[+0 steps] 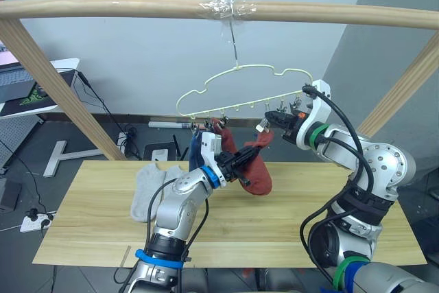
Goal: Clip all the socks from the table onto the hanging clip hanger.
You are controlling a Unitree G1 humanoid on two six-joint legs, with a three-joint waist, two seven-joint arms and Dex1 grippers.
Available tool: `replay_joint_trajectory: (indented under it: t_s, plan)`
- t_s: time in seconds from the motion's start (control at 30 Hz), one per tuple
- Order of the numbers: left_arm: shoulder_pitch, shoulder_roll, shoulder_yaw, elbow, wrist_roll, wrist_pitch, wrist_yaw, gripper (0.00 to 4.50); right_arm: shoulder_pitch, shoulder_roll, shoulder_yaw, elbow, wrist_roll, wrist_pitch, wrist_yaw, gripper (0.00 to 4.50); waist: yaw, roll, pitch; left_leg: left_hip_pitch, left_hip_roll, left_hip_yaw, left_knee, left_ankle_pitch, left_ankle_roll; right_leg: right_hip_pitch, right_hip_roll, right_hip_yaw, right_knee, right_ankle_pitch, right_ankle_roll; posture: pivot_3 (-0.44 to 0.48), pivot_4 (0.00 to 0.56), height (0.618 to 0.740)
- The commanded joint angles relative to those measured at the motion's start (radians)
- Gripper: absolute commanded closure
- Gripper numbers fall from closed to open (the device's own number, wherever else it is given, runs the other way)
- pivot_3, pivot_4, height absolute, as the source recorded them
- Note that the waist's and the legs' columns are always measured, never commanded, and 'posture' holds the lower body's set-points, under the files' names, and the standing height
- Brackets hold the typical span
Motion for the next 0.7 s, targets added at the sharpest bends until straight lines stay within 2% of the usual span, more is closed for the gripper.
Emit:
replay_joint_trajectory:
  t_s: [0.03, 0.23, 0.7]
  plan:
    - [-0.004, 0.01, 0.002, -0.038, -0.027, -0.009, -0.016, 4.47, -0.019, -0.012, -0.034, -0.015, -0.003, 0.001, -0.015, 4.5, 0.0, 0.0, 0.0, 0.0, 0.0, 0.0, 0.0, 0.0, 0.0, 0.0, 0.0, 0.0, 0.0, 0.0, 0.0, 0.06, 0.132, 0.74]
    - [0.002, 0.029, -0.004, -0.059, -0.038, -0.013, -0.026, 4.47, -0.024, -0.007, -0.045, -0.018, -0.003, 0.018, -0.022, 4.5, 0.0, 0.0, 0.0, 0.0, 0.0, 0.0, 0.0, 0.0, 0.0, 0.0, 0.0, 0.0, 0.0, 0.0, 0.0, 0.064, 0.134, 0.74]
    - [-0.025, 0.008, 0.0, -0.05, -0.04, -0.017, -0.006, 4.47, -0.024, 0.031, -0.069, -0.027, -0.006, 0.041, -0.036, 4.5, 0.0, 0.001, 0.003, -0.001, 0.0, 0.0, -0.002, 0.0, 0.0, 0.0, 0.0, 0.0, -0.004, 0.0, 0.0, 0.068, 0.147, 0.74]
